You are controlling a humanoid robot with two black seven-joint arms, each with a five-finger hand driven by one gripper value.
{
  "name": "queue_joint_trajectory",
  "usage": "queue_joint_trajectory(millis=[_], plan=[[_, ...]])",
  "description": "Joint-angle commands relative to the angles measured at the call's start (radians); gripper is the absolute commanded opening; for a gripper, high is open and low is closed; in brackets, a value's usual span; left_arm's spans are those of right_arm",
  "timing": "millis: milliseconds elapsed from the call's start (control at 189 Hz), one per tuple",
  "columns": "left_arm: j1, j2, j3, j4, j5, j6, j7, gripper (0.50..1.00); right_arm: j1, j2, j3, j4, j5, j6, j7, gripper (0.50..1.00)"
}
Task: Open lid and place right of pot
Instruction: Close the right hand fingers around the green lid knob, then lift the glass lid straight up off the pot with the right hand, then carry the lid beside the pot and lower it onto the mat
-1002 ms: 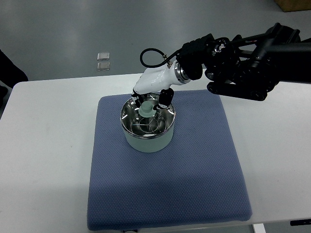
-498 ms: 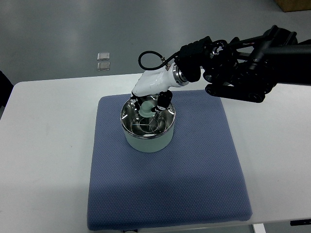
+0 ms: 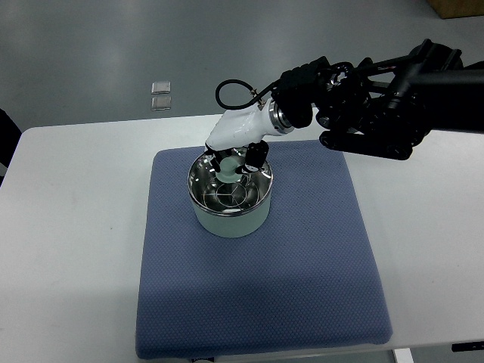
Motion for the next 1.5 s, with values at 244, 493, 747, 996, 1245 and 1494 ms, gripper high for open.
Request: queue_joint_trajectory(millis=[244, 493, 747, 996, 1245, 1494], plan=[[0.000, 0.000, -0.001, 0.000, 0.000, 0.000, 0.000, 1.000, -0.006, 0.000, 0.000, 0.000, 0.001, 0.006, 0.000, 0.500], [0.000, 0.000, -0.001, 0.000, 0.000, 0.000, 0.000, 1.000, 0.000, -0.002, 0.001, 0.000, 0.004, 0.009, 0.003, 0.500], [0.000, 0.000, -0.001, 0.000, 0.000, 0.000, 0.000, 1.000, 0.015, -0.008, 0.003, 0.004, 0.004, 0.010, 0.011, 0.500], [0.000, 0.000, -0.001, 0.000, 0.000, 0.000, 0.000, 1.000, 0.047, -0.021, 0.009, 0.018, 0.004, 0.010, 0.014, 0.500], [0.000, 0.000, -0.001, 0.000, 0.000, 0.000, 0.000, 1.000, 0.110, -0.067, 0.015, 0.043, 0.006, 0.012, 0.031, 0.500], [0.000, 0.000, 0.001, 0.000, 0.000, 0.000, 0.000, 1.000, 0.124, -0.164, 0.017, 0.080, 0.006, 0.009, 0.054, 0.500]])
